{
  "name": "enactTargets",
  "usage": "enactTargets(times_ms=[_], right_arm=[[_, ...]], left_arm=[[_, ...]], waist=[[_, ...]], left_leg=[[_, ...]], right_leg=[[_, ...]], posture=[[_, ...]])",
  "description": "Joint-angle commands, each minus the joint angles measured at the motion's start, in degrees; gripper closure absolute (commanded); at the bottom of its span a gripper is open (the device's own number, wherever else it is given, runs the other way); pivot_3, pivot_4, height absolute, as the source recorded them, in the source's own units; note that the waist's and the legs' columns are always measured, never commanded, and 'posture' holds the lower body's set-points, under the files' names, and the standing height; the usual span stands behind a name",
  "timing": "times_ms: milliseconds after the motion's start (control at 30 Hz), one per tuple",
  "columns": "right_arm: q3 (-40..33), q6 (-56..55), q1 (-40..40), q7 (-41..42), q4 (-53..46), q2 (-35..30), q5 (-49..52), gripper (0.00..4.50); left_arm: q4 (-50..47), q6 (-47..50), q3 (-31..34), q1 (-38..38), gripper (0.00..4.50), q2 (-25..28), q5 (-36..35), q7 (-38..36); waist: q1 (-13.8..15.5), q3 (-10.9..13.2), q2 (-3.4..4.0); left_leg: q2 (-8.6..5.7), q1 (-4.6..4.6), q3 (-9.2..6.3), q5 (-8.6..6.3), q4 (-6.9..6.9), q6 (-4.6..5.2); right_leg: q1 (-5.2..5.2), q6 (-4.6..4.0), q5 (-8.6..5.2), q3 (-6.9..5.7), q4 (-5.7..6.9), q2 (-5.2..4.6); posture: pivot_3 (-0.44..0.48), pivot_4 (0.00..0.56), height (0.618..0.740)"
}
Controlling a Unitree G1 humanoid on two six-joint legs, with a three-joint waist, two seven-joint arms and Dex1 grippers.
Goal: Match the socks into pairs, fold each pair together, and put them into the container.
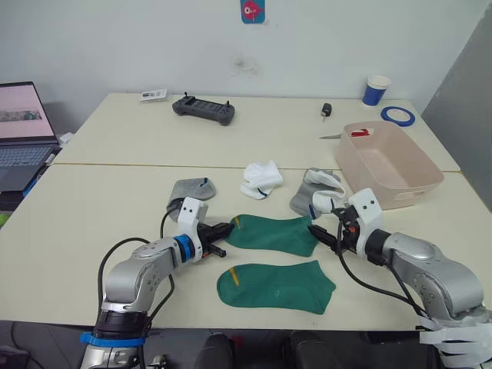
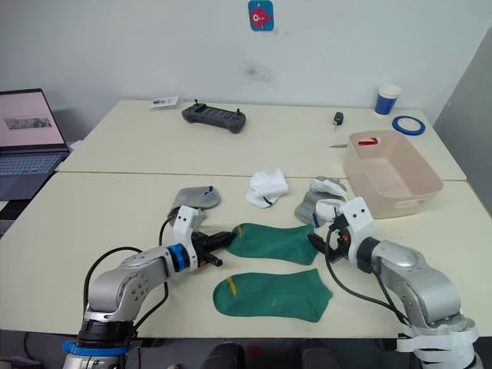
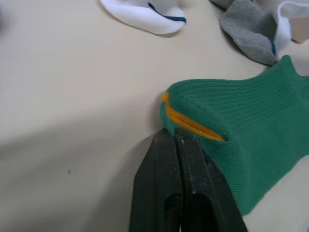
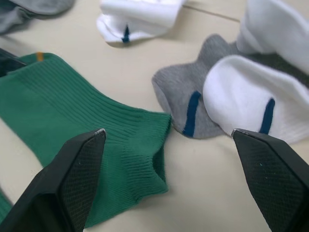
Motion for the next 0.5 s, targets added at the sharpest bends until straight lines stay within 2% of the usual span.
enactTargets(times_ms=[33, 167, 367, 433, 500], right_arm=[[-0.3, 1.8, -0.6, -2.1, 1.6, 2.8, 0.3, 0.00], [-0.9, 3.6, -1.0, -3.5, 4.3, 6.0, 1.0, 0.87], [-0.2, 4.6, -1.0, -1.5, 3.1, 4.3, 1.4, 3.10], [0.5, 4.3, -0.5, 0.2, 1.3, 3.7, 2.5, 3.66], [0.6, 3.5, -0.4, 1.0, 0.0, 3.6, 2.8, 4.42]], left_arm=[[-1.8, 0.1, 0.2, -0.3, 4.46, 0.3, -0.9, -0.1], [-2.6, 0.0, 0.3, 0.3, 4.50, 0.4, -0.9, 0.0], [-4.0, 0.0, 1.8, 0.5, 4.50, -0.1, -1.8, 0.9], [-5.0, 0.3, 2.2, 0.8, 4.50, 0.0, -2.3, 1.2], [-6.6, 1.0, 2.7, 1.3, 4.50, 0.3, -3.2, 1.4]], waist=[[0.0, 0.0, 0.00], [0.0, 0.0, 0.00], [-0.1, 0.0, 0.00], [-0.1, 0.0, 0.00], [-0.1, 0.0, 0.00]], left_leg=[[0.00, 0.00, 0.00, 0.00, 0.00, 0.00], [0.00, 0.00, 0.00, 0.00, -0.01, 0.00], [0.00, 0.00, 0.00, 0.00, -0.01, 0.00], [0.00, 0.00, 0.00, 0.00, -0.01, 0.00], [0.01, -0.01, 0.00, 0.00, -0.02, 0.00]], right_leg=[[0.00, 0.00, 0.00, 0.01, 0.00, 0.00], [-0.01, 0.00, 0.00, 0.01, 0.00, 0.00], [-0.01, 0.00, 0.00, 0.00, 0.00, 0.00], [-0.01, 0.00, 0.00, 0.00, -0.01, 0.00], [-0.02, 0.00, -0.01, 0.01, -0.01, 0.01]], posture=[[0.000, 0.150, 0.740], [0.000, 0.150, 0.740], [0.000, 0.150, 0.740], [0.000, 0.150, 0.740], [0.000, 0.150, 0.740]])
